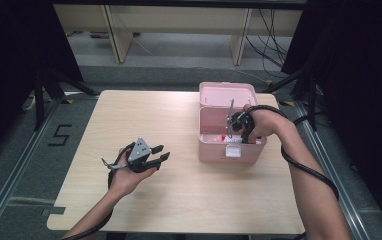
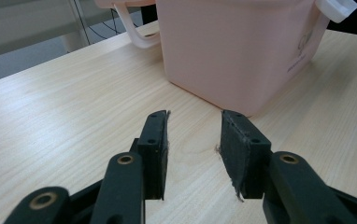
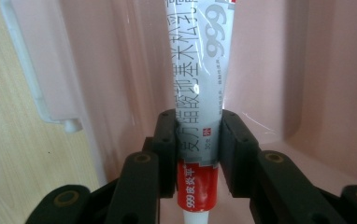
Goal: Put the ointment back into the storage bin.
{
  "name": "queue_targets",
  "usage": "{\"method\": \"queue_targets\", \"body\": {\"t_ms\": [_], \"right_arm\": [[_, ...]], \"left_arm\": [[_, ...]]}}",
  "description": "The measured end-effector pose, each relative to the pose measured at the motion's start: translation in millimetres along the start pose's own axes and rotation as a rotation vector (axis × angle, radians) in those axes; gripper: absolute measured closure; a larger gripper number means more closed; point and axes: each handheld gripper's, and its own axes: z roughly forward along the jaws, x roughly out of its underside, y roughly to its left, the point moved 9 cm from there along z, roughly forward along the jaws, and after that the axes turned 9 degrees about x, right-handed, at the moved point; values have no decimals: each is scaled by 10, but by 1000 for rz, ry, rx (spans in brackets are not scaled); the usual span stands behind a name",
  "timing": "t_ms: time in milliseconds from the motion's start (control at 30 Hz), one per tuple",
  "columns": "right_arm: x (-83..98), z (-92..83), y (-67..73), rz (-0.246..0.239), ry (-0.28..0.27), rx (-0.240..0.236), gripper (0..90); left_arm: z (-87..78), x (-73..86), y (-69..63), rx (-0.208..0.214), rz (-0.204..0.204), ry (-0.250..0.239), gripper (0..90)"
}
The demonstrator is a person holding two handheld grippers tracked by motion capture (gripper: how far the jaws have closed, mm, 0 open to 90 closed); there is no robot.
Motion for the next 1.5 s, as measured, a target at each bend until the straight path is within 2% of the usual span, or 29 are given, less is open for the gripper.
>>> {"method": "queue_targets", "body": {"t_ms": [100,133,167,200,367,400,467,500,533,567,700,767,833,1000,1067,1100,1267,1300,1367,1400,1433,1500], "right_arm": [[0,13,12,22,1,-2,713],[-2,25,-3,-3,-5,-3,713],[5,21,11,23,6,-3,713],[4,39,-1,8,-7,-7,713],[16,31,7,24,10,-9,713],[18,33,3,19,10,-8,713],[14,57,-25,-26,-8,-7,713],[25,42,-1,7,11,-13,713],[25,44,-1,11,9,-11,713],[24,60,-16,-5,-3,-9,713],[28,69,-20,-8,-7,-16,713],[39,63,-14,-8,13,-20,713],[37,85,-20,-16,1,-20,713],[47,70,5,20,25,-31,713],[43,74,-3,1,25,-34,713],[46,76,5,18,26,-33,713],[46,81,3,21,27,-35,713],[43,99,-13,5,13,-32,713],[45,101,-14,10,15,-31,712],[39,111,-31,-4,6,-25,712],[39,100,-18,8,14,-34,712],[33,109,-24,-8,8,-42,711]], "left_arm": [[0,5,0,0,-1,1,612],[0,7,0,0,-1,1,612],[0,7,0,0,-1,1,612],[-1,8,0,0,-2,1,612],[10,19,-9,2,-5,4,609],[19,16,-11,8,-5,-3,610],[21,14,-11,7,-6,-4,609],[21,13,-11,7,-6,-4,609],[20,12,-10,6,-6,-5,608],[19,11,-8,4,-6,-4,608],[22,14,-11,7,-7,-4,608],[23,16,-13,8,-8,-3,608],[21,19,-12,6,-7,-1,607],[17,23,-7,4,-8,-3,608],[17,26,-7,5,-9,-3,608],[9,32,-5,-1,-9,6,607],[14,34,-6,0,-11,4,608],[14,34,-6,0,-11,4,607],[15,36,-6,0,-12,3,607],[16,36,-7,0,-13,2,607],[16,38,-7,1,-13,3,607],[17,41,-7,1,-13,3,607]]}}
